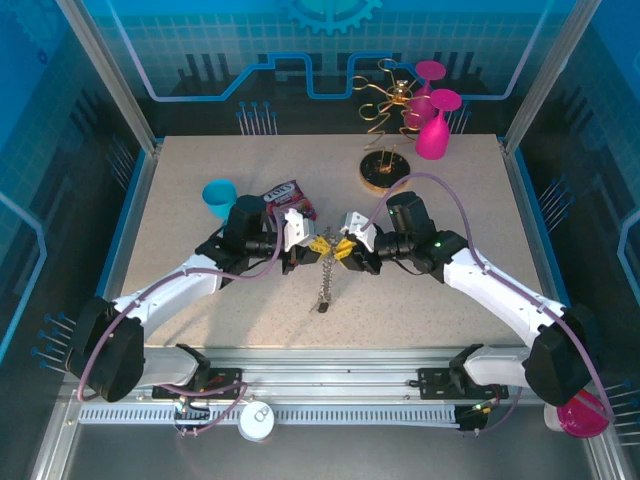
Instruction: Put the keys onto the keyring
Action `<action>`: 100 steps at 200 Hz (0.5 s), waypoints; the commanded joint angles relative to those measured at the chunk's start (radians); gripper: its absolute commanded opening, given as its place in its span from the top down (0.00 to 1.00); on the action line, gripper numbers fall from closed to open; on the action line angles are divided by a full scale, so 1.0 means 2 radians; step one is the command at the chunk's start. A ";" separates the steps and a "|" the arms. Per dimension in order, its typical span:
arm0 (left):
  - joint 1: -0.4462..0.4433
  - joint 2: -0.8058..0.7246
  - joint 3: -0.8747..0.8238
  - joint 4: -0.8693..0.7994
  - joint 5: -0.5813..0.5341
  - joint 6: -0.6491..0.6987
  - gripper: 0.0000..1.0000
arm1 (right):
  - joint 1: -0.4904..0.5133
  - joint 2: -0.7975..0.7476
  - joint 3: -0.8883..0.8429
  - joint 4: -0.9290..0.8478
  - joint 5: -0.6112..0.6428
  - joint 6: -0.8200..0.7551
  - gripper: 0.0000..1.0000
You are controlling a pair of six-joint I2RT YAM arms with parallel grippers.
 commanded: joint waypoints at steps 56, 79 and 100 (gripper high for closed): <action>-0.002 -0.023 -0.013 0.084 0.038 -0.038 1.00 | -0.010 0.007 0.035 -0.074 0.020 -0.052 1.00; -0.001 -0.020 -0.021 0.129 0.048 -0.068 1.00 | 0.007 0.030 0.046 -0.082 0.009 -0.050 1.00; -0.002 -0.020 -0.021 0.125 0.045 -0.061 1.00 | 0.005 0.031 0.047 -0.057 -0.011 -0.026 0.92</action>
